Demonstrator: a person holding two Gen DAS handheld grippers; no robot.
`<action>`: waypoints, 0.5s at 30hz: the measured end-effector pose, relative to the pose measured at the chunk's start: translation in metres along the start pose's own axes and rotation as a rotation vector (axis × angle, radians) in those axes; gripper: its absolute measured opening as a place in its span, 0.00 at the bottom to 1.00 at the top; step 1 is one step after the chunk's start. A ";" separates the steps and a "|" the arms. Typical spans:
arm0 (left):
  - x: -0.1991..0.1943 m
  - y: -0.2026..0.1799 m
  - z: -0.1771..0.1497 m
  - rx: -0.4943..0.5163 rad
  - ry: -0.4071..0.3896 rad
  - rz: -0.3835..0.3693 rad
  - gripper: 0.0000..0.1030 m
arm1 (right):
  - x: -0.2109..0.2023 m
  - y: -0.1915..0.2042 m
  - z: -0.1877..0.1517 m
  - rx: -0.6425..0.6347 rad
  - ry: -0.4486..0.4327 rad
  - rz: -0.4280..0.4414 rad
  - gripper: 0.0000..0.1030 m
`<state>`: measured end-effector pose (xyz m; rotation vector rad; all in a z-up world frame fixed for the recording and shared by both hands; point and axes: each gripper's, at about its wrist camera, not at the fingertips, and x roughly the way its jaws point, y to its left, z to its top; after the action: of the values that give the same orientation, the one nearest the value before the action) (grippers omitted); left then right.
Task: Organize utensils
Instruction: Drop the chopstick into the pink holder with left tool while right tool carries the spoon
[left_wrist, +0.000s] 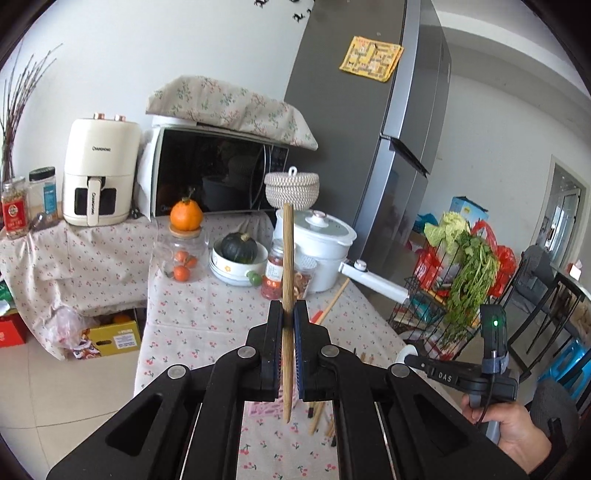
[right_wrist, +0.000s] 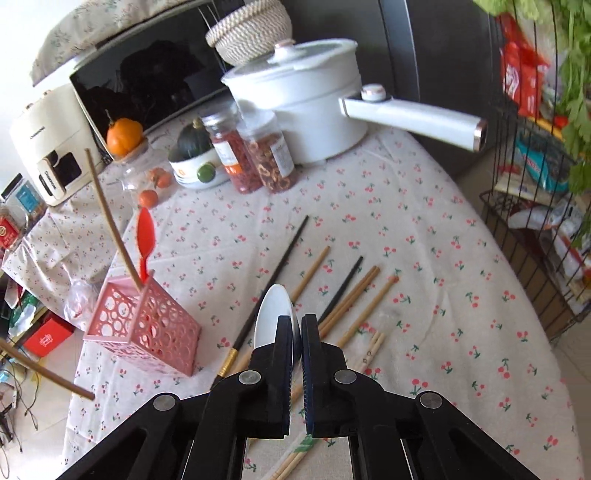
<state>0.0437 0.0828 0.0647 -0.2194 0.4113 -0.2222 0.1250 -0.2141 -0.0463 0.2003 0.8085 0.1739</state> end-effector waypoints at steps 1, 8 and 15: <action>-0.003 0.002 0.004 -0.008 -0.037 0.005 0.05 | -0.004 0.004 0.002 -0.010 -0.018 0.005 0.03; 0.015 0.009 0.018 -0.006 -0.139 0.054 0.05 | -0.012 0.023 0.004 -0.050 -0.071 0.021 0.03; 0.068 0.010 0.008 0.014 -0.001 0.089 0.05 | -0.008 0.026 0.003 -0.045 -0.065 0.025 0.03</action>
<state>0.1089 0.0760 0.0443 -0.1873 0.4176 -0.1378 0.1197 -0.1909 -0.0321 0.1727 0.7375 0.2079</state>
